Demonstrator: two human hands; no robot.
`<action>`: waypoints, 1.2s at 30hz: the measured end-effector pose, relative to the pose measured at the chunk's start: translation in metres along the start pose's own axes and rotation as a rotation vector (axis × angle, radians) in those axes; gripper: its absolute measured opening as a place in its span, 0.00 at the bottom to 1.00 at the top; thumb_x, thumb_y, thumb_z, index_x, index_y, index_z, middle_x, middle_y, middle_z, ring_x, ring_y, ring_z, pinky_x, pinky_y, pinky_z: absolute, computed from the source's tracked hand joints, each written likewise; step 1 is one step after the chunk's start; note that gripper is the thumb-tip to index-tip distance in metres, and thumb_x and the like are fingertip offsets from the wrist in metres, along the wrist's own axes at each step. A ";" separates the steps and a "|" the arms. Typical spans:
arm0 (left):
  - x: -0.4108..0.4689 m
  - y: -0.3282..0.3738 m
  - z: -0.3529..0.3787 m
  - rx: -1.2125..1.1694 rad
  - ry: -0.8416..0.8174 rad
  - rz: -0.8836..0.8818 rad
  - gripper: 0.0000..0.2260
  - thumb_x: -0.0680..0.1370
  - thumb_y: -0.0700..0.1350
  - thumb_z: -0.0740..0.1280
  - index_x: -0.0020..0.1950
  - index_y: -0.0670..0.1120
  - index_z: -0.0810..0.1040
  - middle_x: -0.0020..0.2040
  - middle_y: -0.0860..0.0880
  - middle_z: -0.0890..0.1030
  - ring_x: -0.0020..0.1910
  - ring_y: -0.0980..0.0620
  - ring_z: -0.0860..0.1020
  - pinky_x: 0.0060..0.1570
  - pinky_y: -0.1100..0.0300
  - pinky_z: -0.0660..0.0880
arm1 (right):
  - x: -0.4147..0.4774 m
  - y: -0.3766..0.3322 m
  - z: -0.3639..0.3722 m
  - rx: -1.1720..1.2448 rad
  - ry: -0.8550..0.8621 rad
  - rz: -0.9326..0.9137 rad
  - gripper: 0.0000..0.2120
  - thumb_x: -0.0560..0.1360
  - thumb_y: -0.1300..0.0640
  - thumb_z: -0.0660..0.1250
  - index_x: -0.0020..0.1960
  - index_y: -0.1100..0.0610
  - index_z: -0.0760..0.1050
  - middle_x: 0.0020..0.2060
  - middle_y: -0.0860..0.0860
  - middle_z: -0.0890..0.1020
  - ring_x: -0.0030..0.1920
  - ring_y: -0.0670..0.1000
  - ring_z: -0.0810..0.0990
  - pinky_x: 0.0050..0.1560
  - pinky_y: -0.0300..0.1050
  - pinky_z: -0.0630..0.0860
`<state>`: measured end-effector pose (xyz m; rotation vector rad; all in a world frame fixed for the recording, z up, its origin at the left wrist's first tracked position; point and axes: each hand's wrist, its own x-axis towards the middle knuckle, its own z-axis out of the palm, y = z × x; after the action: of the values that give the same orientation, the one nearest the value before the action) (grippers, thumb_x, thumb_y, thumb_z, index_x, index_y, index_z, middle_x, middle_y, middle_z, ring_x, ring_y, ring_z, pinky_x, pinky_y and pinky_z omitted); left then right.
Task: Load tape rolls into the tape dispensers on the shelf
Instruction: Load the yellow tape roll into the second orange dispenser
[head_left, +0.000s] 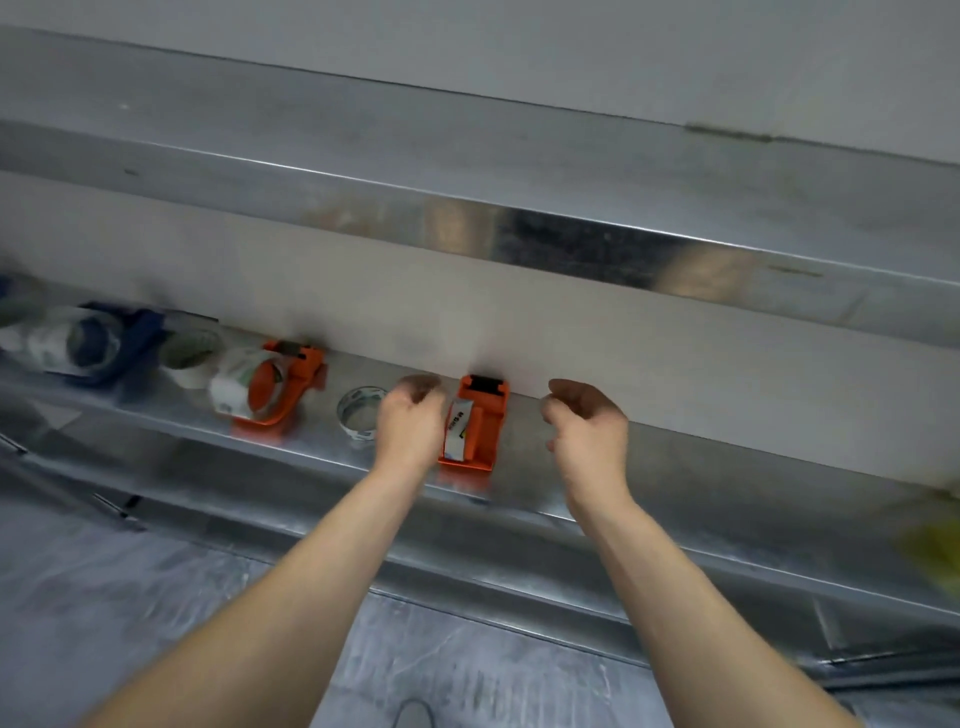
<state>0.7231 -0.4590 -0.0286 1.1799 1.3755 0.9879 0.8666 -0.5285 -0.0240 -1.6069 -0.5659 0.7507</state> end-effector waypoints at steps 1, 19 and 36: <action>0.007 -0.004 -0.002 0.040 -0.032 -0.025 0.11 0.78 0.40 0.66 0.60 0.43 0.79 0.54 0.47 0.80 0.54 0.50 0.77 0.54 0.60 0.69 | 0.003 0.004 0.008 -0.021 -0.016 0.014 0.11 0.73 0.62 0.68 0.54 0.53 0.81 0.47 0.48 0.84 0.48 0.48 0.81 0.58 0.55 0.78; 0.052 -0.017 0.005 0.339 -0.326 -0.125 0.13 0.75 0.31 0.67 0.57 0.42 0.79 0.54 0.41 0.82 0.51 0.43 0.81 0.52 0.49 0.79 | 0.020 0.070 0.053 -0.674 -0.320 0.124 0.21 0.74 0.66 0.61 0.66 0.54 0.76 0.57 0.52 0.84 0.57 0.55 0.81 0.55 0.40 0.75; 0.076 0.008 0.009 0.112 -0.305 -0.330 0.14 0.73 0.48 0.72 0.49 0.38 0.82 0.49 0.36 0.83 0.51 0.36 0.82 0.55 0.39 0.79 | 0.021 0.049 0.065 -0.317 -0.182 0.107 0.08 0.72 0.47 0.63 0.49 0.43 0.77 0.49 0.47 0.84 0.51 0.52 0.82 0.56 0.53 0.78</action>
<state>0.7335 -0.3828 -0.0365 1.0885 1.3360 0.4818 0.8304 -0.4783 -0.0806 -1.8836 -0.7651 0.9285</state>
